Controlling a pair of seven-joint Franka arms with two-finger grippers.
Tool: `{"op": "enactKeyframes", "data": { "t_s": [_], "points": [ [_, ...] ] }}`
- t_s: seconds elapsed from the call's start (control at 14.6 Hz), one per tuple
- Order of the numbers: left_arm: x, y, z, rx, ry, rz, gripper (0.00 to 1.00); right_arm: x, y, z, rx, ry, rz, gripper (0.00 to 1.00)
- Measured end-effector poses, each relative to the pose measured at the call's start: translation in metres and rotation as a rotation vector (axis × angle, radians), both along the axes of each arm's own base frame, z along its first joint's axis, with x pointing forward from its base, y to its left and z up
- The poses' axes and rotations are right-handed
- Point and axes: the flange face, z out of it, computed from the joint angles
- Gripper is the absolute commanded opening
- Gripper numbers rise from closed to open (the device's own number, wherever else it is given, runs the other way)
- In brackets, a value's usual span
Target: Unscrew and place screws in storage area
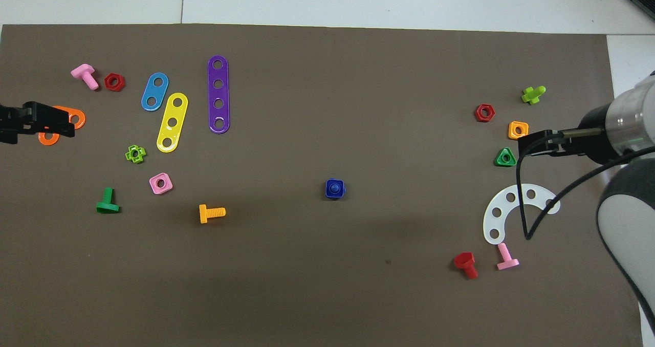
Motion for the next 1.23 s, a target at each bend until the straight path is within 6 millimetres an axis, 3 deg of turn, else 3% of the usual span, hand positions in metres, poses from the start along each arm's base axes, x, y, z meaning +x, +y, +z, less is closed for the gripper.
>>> {"op": "enactKeyframes", "data": {
  "t_s": [0.34, 0.75, 0.89, 1.02, 1.23],
  "points": [
    [0.000, -0.002, -0.001, 0.000, 0.002, -0.003, 1.00, 0.000, 0.000, 0.000, 0.000, 0.000, 0.000, 1.00],
    [0.002, -0.030, 0.001, -0.012, -0.026, -0.051, 1.00, 0.000, 0.000, 0.000, 0.000, 0.000, 0.000, 1.00],
    [0.000, -0.067, -0.002, -0.026, -0.020, -0.105, 1.00, 0.000, 0.000, 0.000, 0.000, 0.000, 0.000, 1.00],
    [-0.002, -0.116, -0.014, -0.037, 0.000, -0.125, 1.00, 0.000, 0.000, 0.000, 0.000, 0.000, 0.000, 1.00],
    [0.002, -0.207, -0.054, -0.035, 0.021, -0.086, 1.00, 0.000, 0.000, 0.000, 0.000, 0.000, 0.000, 1.00]
  ]
}}
